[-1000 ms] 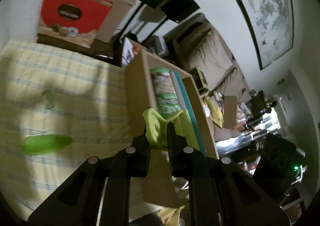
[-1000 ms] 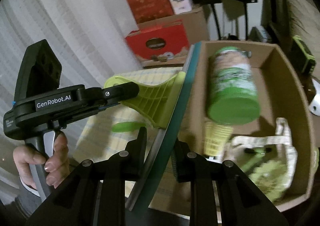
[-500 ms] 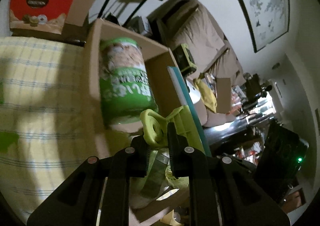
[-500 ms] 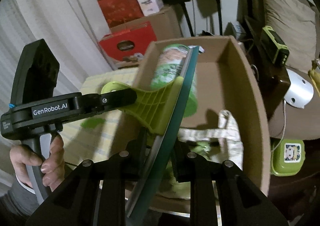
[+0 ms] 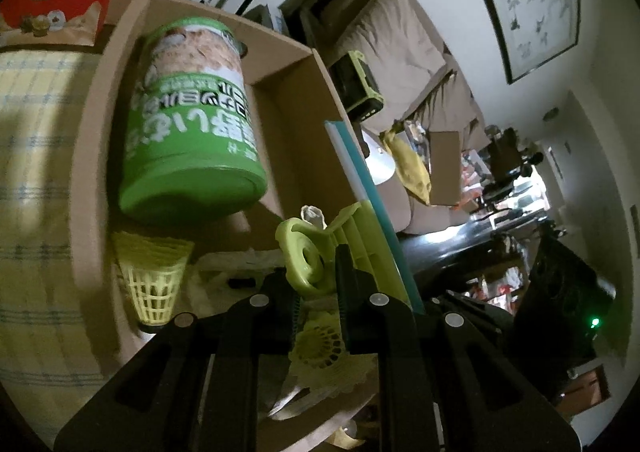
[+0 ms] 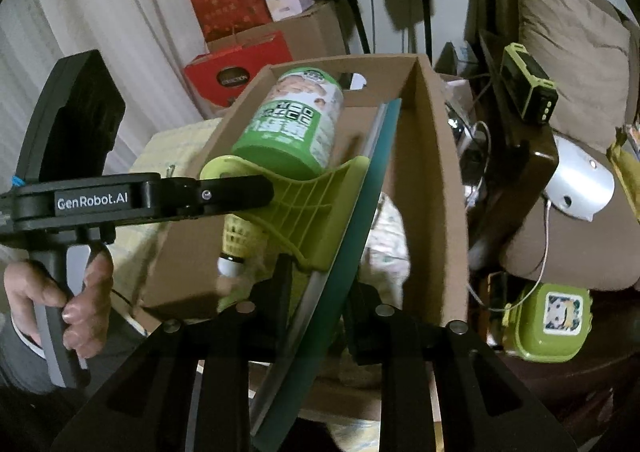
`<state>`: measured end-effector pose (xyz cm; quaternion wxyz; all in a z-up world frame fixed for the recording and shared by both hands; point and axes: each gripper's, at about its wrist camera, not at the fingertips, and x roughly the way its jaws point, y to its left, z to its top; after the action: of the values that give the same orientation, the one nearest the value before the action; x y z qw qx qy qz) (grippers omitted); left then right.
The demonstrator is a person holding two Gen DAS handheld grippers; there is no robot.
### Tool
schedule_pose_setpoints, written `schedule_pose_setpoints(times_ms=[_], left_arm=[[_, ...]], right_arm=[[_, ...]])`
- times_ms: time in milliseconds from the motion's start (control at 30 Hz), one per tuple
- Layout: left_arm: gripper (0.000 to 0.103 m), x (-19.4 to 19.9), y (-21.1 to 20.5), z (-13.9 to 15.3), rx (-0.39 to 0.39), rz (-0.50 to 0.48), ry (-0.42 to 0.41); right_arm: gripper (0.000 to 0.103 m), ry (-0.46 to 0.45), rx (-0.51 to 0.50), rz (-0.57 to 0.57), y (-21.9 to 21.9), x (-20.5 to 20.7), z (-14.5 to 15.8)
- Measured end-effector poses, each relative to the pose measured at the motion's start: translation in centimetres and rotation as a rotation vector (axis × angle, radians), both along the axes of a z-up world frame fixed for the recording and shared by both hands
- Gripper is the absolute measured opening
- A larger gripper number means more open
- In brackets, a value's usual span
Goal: Organize objects
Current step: 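Lower the green squeegee into the box and open the left tool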
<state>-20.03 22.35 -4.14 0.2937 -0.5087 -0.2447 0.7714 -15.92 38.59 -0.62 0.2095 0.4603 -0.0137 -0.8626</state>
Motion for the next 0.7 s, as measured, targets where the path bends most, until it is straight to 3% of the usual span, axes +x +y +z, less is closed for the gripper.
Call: schedule_pose_setpoints(times_ms=[233,467,633,700], left_arm=[[0.016,-0.3,0.8,-1.5,-0.018,-0.002,-0.051],[0.025,0.1,0.3,-2.6,-0.040,-0.005,-0.082],[0.034,0.9,-0.5,-1.7,-0.040,-0.013,-0.055],[0.034,1.3,-0.8,-1.2,-0.041,-0.021,-0.043]], right_arm=[[0.026,0.026,0.057,0.016,0.6,-0.1,-1.6],[0.028,0.019,0.146,-0.022,0.9,-1.0,-3.0],[0.032,0.017,0.121,-0.034,1.1,-0.8,-3.0],[0.040,0.016,0.096,-0.045,1.3,-0.6,-2.6]])
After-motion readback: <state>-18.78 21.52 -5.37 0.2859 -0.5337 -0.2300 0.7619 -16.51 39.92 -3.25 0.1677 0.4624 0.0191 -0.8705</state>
